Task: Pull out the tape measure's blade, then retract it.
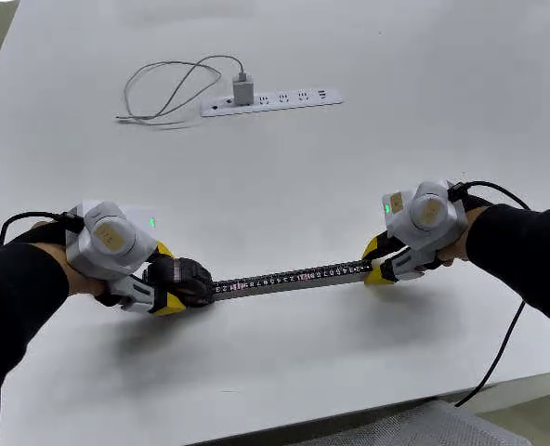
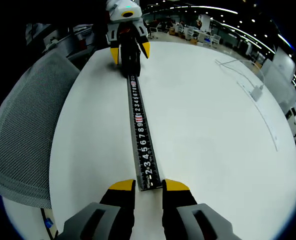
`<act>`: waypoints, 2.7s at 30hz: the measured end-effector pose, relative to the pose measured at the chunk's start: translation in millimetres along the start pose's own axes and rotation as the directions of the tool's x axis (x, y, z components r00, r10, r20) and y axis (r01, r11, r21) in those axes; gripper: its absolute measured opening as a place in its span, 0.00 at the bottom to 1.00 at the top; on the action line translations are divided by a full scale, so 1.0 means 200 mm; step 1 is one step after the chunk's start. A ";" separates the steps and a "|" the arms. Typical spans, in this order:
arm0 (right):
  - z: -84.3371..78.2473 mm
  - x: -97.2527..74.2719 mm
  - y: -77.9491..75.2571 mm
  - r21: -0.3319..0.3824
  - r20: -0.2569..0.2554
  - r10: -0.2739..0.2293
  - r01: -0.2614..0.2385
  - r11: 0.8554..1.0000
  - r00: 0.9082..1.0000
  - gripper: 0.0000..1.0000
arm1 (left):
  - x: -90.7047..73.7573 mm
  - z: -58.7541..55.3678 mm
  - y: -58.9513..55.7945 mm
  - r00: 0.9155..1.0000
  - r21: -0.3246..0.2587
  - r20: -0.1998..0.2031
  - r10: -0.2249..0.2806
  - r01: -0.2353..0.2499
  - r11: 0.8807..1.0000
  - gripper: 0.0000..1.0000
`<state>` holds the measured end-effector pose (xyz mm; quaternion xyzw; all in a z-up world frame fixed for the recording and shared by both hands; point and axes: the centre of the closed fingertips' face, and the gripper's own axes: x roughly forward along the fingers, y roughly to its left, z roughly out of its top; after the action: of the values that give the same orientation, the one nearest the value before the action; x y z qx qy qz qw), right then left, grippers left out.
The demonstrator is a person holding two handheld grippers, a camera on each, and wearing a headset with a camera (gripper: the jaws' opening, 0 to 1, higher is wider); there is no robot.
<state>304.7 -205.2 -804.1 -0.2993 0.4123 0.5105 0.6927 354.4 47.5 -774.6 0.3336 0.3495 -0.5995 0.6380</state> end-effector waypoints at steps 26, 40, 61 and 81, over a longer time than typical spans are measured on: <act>0.04 -0.07 -0.03 0.190 0.075 -0.103 0.087 0.978 0.992 0.65 | -0.07 -0.02 0.00 0.994 -0.148 0.099 0.045 -0.030 0.989 0.97; 0.03 -0.18 0.06 0.268 0.144 -0.165 0.122 0.956 0.976 0.82 | -0.23 -0.06 0.09 0.939 -0.343 0.247 0.241 -0.148 0.928 0.99; -0.09 -0.31 0.20 0.392 0.201 -0.292 0.196 0.899 0.935 0.99 | -0.36 -0.31 -0.02 0.917 -0.454 0.193 0.350 -0.233 0.860 0.99; -0.17 -0.42 0.27 0.463 0.205 -0.368 0.241 0.853 0.907 0.99 | -0.48 -0.38 -0.06 0.874 -0.478 0.183 0.450 -0.321 0.818 0.99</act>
<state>233.5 -255.9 -745.4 -0.1251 0.3563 0.3278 0.8660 334.6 162.4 -735.1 0.1570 0.3017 -0.4053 0.8486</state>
